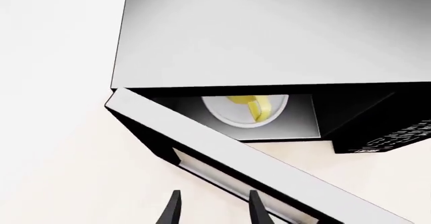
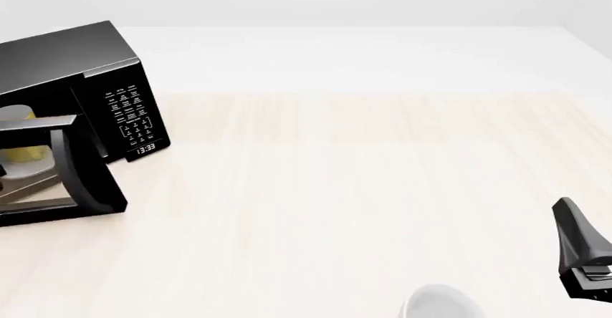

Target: Put the yellow and white mug in the microwave and close it.

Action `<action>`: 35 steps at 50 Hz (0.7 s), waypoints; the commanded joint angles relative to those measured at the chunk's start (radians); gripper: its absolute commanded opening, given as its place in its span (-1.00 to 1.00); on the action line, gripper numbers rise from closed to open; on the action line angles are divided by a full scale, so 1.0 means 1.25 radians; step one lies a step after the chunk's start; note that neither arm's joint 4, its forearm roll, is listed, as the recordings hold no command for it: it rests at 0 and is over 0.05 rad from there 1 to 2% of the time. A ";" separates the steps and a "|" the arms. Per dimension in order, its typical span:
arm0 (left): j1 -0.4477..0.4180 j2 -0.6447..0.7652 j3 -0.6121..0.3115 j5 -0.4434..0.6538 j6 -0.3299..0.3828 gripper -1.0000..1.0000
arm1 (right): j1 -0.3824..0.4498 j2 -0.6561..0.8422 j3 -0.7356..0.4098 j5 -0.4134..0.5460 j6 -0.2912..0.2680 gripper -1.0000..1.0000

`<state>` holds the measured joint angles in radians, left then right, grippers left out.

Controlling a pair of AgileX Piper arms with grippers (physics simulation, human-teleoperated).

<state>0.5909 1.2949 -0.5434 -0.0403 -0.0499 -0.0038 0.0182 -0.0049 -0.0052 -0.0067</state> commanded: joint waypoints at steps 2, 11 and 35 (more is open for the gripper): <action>-0.016 0.008 -0.028 -0.024 0.000 1.00 | 0.000 -0.001 0.001 0.000 0.000 1.00; -0.022 0.041 -0.049 -0.045 0.005 1.00 | 0.000 -0.001 0.001 0.000 0.000 1.00; -0.044 0.116 -0.098 -0.068 0.000 1.00 | 0.000 -0.001 0.001 0.000 0.000 1.00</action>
<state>0.5506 1.4347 -0.6404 -0.1284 -0.0340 -0.0037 0.0182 -0.0049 -0.0052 -0.0067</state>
